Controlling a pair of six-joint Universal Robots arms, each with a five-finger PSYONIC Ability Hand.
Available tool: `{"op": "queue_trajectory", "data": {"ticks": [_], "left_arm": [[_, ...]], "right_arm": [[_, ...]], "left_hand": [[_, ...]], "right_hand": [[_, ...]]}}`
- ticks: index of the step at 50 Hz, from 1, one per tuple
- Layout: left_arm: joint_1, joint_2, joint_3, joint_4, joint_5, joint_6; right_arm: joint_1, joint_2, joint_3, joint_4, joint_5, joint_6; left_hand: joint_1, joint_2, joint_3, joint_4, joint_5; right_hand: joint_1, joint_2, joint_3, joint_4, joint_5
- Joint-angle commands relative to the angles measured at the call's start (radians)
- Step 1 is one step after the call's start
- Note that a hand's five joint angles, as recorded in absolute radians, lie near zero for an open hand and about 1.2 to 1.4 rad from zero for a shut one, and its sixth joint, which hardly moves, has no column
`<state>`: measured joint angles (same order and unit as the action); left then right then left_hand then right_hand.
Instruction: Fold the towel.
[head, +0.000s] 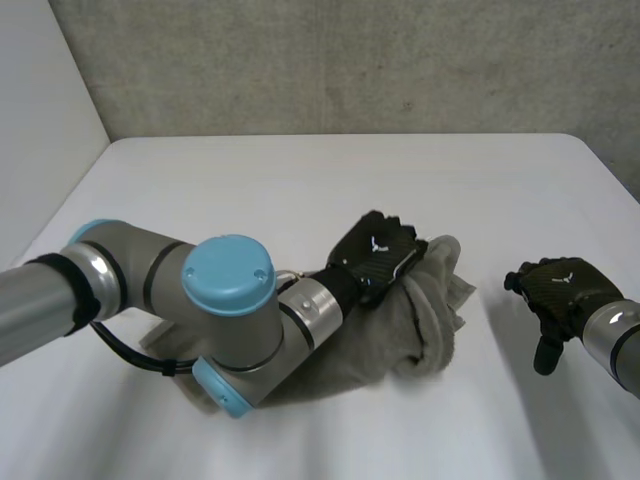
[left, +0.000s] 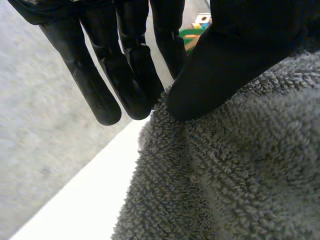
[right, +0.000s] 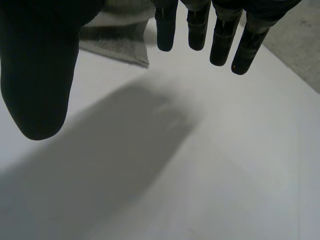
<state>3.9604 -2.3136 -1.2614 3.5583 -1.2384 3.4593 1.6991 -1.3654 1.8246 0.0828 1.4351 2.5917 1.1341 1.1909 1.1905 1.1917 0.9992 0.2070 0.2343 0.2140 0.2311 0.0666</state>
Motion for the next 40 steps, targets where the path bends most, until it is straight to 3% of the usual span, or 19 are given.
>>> {"op": "queue_trajectory", "data": {"ticks": [1, 9, 16, 18, 19, 20, 21, 23, 24, 26, 29, 31, 35, 37, 40], "left_arm": [[0.016, 0.141, -0.104, 0.039, -0.096, 0.001], [0.097, 0.293, -0.266, 0.025, -0.102, 0.017], [0.174, 0.379, -0.363, 0.024, -0.104, 0.084], [0.213, 0.411, -0.384, 0.022, -0.108, 0.116], [0.214, 0.411, -0.385, 0.022, -0.108, 0.116], [0.232, 0.424, -0.386, 0.020, -0.115, 0.122], [0.232, 0.424, -0.386, 0.020, -0.115, 0.123], [0.270, 0.436, -0.378, 0.022, -0.160, 0.124], [0.270, 0.436, -0.378, 0.022, -0.161, 0.124], [0.301, 0.441, -0.360, 0.025, -0.228, 0.127], [0.313, 0.441, -0.345, 0.030, -0.254, 0.129], [0.336, 0.436, -0.299, 0.034, -0.286, 0.127], [0.342, 0.427, -0.234, 0.042, -0.299, 0.123], [0.342, 0.427, -0.207, 0.048, -0.303, 0.118], [0.332, 0.427, -0.179, 0.063, -0.311, 0.121]], "right_arm": [[0.030, 0.006, -0.034, -0.098, -0.079, 0.144], [0.080, 0.089, -0.146, -0.208, -0.217, 0.393], [0.241, 0.253, -0.312, -0.193, -0.249, 0.400], [0.290, 0.360, -0.413, -0.137, -0.246, 0.351], [0.290, 0.361, -0.413, -0.136, -0.246, 0.350], [0.300, 0.412, -0.468, -0.091, -0.242, 0.311], [0.300, 0.413, -0.469, -0.090, -0.242, 0.311], [0.310, 0.498, -0.586, 0.010, -0.205, 0.190], [0.310, 0.499, -0.587, 0.011, -0.205, 0.189], [0.315, 0.538, -0.716, 0.084, -0.094, 0.061], [0.324, 0.540, -0.772, 0.098, -0.028, 0.016], [0.340, 0.525, -0.872, 0.077, 0.074, -0.004], [0.341, 0.473, -0.929, -0.044, 0.093, 0.031], [0.341, 0.401, -0.903, -0.205, 0.108, 0.091], [0.341, 0.373, -0.875, -0.248, 0.107, 0.105]], "left_hand": [[0.262, 0.205, 0.206, 0.205, 0.223], [0.262, 0.205, 0.206, 0.205, 0.223], [0.262, 0.205, 0.206, 0.205, 0.223], [0.262, 0.205, 0.206, 0.205, 0.223], [0.262, 0.205, 0.206, 0.205, 0.223], [0.262, 0.205, 0.206, 0.205, 0.223], [0.262, 0.205, 0.206, 0.205, 0.223], [0.262, 0.205, 0.206, 0.205, 0.223], [0.262, 0.205, 0.206, 0.205, 0.223], [0.262, 0.205, 0.206, 0.205, 0.223], [0.262, 0.205, 0.206, 0.205, 0.223], [0.262, 0.205, 0.206, 0.205, 0.223], [0.262, 0.205, 0.206, 0.205, 0.223], [0.262, 0.205, 0.206, 0.205, 0.223], [0.262, 0.205, 0.206, 0.205, 0.223]], "right_hand": [[-0.032, -0.060, -0.039, -0.057, -0.067], [-0.032, -0.060, -0.039, -0.057, -0.067], [-0.016, -0.044, -0.023, -0.040, -0.050], [0.544, 0.517, 0.538, 0.520, 0.510], [0.547, 0.520, 0.540, 0.523, 0.513], [0.774, 0.747, 0.767, 0.750, 0.740], [0.776, 0.749, 0.769, 0.752, 0.742], [1.187, 1.160, 1.180, 1.163, 1.153], [1.189, 1.162, 1.182, 1.165, 1.155], [1.189, 1.162, 1.182, 1.165, 1.155], [1.189, 1.162, 1.182, 1.165, 1.155], [1.189, 1.162, 1.182, 1.165, 1.155], [1.189, 1.162, 1.182, 1.165, 1.155], [1.189, 1.162, 1.182, 1.165, 1.155], [1.189, 1.162, 1.182, 1.165, 1.155]]}}
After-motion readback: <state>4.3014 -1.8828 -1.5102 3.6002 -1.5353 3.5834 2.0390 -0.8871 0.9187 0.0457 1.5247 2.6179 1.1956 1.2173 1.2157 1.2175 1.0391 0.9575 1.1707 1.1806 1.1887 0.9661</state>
